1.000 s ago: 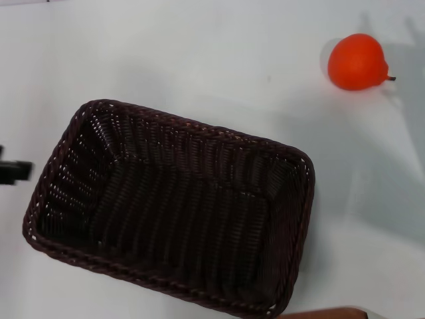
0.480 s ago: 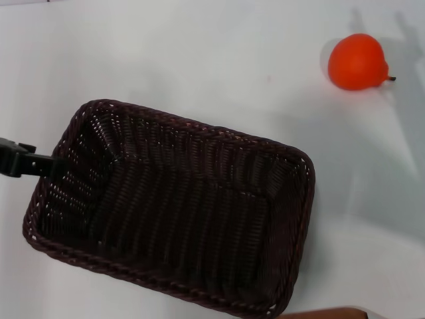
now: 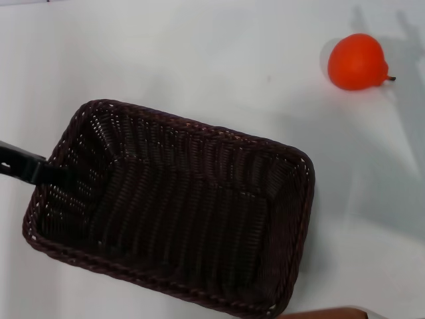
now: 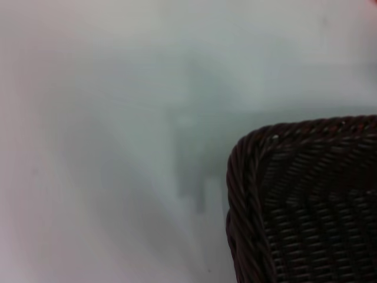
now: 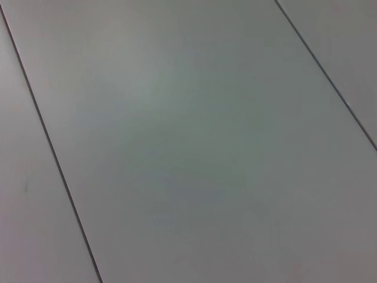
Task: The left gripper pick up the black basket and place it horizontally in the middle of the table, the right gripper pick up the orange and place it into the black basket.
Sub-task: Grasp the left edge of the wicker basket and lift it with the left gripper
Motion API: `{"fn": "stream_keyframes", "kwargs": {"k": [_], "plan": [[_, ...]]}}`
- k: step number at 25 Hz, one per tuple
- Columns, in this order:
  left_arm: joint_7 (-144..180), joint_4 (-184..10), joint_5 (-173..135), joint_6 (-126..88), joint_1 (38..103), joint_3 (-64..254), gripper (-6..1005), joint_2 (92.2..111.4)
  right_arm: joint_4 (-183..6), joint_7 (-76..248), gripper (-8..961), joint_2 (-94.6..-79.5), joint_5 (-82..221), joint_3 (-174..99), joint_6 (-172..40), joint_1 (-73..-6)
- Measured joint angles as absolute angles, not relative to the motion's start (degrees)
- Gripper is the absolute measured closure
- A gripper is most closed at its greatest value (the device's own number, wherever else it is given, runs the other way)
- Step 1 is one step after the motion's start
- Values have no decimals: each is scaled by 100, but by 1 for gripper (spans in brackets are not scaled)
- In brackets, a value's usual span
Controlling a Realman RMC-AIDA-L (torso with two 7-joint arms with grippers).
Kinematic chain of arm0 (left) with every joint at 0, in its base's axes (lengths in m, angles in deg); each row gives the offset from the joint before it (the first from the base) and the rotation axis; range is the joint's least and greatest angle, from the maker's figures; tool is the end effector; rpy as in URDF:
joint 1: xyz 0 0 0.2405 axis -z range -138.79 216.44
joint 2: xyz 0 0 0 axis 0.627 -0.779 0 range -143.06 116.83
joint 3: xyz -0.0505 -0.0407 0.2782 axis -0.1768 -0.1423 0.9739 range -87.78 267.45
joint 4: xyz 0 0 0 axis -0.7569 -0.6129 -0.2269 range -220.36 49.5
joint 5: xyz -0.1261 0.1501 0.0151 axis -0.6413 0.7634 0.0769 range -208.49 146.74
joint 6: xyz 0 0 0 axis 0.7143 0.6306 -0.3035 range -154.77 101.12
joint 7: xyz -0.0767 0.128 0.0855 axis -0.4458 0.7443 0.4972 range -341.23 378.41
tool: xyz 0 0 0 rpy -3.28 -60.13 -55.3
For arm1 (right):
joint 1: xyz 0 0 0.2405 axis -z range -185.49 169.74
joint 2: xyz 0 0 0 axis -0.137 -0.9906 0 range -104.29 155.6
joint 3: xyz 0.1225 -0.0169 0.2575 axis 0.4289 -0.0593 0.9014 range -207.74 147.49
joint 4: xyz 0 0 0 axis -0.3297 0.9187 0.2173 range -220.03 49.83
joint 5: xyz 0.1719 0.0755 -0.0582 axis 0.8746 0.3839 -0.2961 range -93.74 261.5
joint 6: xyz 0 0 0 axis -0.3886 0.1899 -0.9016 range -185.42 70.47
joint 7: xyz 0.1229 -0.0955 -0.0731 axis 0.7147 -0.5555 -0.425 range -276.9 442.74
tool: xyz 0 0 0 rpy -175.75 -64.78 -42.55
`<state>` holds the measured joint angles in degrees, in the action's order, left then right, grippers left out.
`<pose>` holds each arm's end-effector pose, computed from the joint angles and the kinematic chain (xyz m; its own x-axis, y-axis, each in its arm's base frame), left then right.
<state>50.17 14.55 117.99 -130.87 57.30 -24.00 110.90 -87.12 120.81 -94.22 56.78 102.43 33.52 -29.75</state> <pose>-0.2478 0.2904 0.0110 0.5859 0.8101 -0.0219 0.7181 -0.5315 -0.4492 0.3491 0.3132 0.0349 -0.2880 -0.2844 0.9144 0.9309 0.1408 0.3370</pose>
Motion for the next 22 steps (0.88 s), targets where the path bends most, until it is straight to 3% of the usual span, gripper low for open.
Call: {"fn": "stream_keyframes", "kwargs": {"k": [22], "plan": [[4602, 180, 11869, -12680, 6123, -2011, 385, 11078, -8703, 12080, 42, -9399, 5681, 10250, 3322, -2898]]}}
